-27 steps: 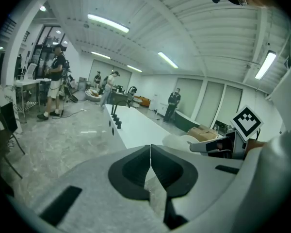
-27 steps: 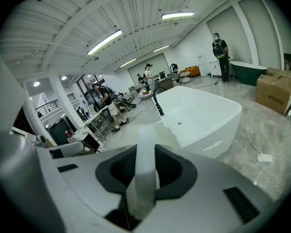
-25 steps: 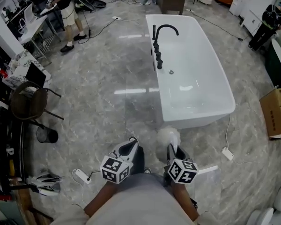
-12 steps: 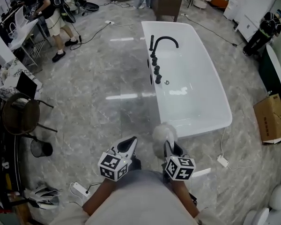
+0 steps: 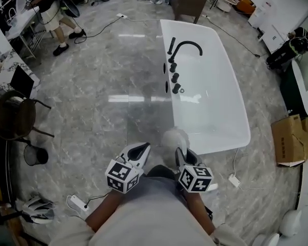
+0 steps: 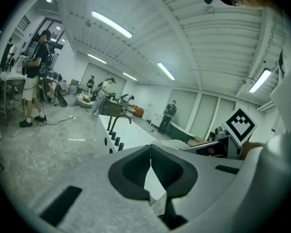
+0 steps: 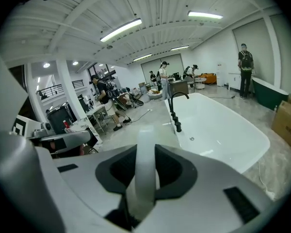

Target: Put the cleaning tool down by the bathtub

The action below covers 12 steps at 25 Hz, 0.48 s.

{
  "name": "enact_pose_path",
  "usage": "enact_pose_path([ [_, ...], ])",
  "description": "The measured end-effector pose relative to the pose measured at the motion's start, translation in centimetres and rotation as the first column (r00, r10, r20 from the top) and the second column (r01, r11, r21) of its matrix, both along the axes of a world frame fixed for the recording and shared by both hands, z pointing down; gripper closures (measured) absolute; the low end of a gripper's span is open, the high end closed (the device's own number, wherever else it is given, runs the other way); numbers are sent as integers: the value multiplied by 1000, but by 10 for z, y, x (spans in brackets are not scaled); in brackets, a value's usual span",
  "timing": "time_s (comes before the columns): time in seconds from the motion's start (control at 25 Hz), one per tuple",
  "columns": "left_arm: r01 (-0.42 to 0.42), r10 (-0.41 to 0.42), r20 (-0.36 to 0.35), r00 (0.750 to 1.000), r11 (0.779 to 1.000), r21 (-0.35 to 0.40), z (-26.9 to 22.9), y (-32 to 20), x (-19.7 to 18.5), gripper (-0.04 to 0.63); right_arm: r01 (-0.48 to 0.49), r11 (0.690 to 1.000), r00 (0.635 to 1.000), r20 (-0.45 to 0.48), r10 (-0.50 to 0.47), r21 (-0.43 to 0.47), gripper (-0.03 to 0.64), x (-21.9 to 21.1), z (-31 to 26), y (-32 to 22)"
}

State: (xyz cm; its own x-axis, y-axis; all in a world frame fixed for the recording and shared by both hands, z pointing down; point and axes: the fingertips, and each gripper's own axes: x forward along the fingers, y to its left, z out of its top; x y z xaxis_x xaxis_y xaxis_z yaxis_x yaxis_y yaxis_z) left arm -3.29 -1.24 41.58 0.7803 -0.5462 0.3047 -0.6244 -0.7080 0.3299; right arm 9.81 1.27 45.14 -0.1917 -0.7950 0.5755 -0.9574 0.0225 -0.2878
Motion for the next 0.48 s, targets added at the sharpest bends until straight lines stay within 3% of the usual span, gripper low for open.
enact_pose_path([
  [0.2,20,-23,-52,998,999,-50,10,-4,-3,588,-3,1000,999,38,3,-1,534,1,1,-11],
  [0.48,58,-62,-43,997,996,-70,14,-20,-11,588,-2,1000,1000,31,3,-16,534,17,12,-34],
])
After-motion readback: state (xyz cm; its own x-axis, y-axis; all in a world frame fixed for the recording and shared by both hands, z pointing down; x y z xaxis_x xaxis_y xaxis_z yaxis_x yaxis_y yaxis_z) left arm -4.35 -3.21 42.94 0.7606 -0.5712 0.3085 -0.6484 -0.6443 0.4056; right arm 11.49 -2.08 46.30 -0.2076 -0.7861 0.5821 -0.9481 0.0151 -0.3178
